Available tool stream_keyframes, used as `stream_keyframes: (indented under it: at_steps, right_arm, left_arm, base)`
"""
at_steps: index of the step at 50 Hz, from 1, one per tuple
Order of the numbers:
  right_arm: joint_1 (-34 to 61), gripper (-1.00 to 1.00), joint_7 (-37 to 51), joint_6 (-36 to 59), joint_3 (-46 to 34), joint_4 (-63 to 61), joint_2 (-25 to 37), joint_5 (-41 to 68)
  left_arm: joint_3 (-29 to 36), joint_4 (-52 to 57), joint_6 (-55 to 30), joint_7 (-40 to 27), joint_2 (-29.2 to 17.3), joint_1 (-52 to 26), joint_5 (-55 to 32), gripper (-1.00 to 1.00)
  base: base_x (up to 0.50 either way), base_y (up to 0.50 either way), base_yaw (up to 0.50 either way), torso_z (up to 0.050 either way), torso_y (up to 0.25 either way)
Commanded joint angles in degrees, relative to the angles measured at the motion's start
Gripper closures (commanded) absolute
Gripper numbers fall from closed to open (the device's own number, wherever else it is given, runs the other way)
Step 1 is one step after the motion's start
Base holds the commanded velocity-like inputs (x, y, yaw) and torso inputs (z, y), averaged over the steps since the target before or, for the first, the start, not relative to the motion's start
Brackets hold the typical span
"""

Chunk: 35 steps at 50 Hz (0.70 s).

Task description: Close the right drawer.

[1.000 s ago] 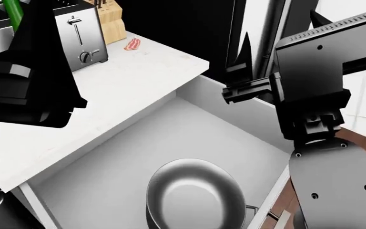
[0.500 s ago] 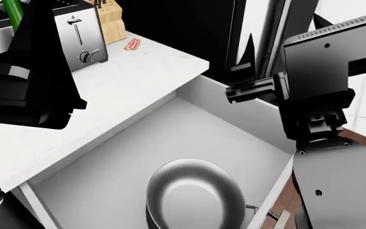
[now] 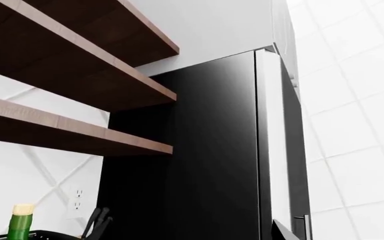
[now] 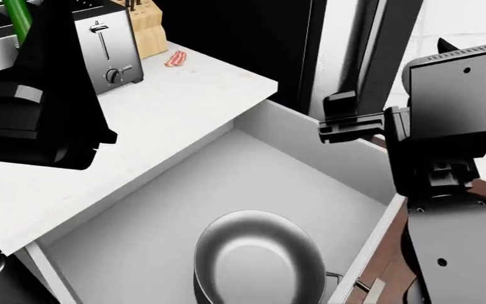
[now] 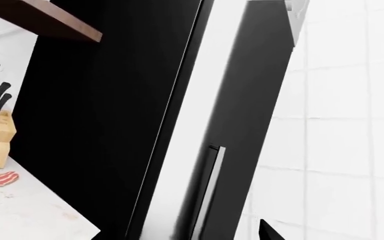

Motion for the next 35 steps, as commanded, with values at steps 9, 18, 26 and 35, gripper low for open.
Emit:
stream_keyframes:
  at_steps: [9,18,26,35]
  right_arm:
    - [-5.2,-1.0,0.5,0.3,2.6,-1.7,0.4,-1.0]
    - [-7.2,-1.0,0.7,1.7,3.9,-3.7,1.0,-2.0]
    - [-9.3,-1.0,0.8,1.6,4.9,-4.5,0.9,-2.7]
    - [-10.9,-1.0,0.3,2.2,5.7,-5.1,1.0,-3.7]
  left_arm:
    - [1.0,-0.3,1.3,0.0,-0.3,1.1,1.3,-1.0]
    - [1.4,-0.3,1.4,-0.1,-0.2,1.1,1.6,-1.0]
    - [1.8,-0.4,1.5,0.0,0.0,1.3,2.0,-1.0]
    - [1.9,-0.3,1.9,-0.1,-0.4,1.1,1.9,-1.0]
  base:
    - [0.0,0.0,0.0,0.0,0.0]
    - [0.0,0.0,0.0,0.0,0.0]
    - [0.0,0.0,0.0,0.0,0.0]
    - [0.0,0.0,0.0,0.0,0.0]
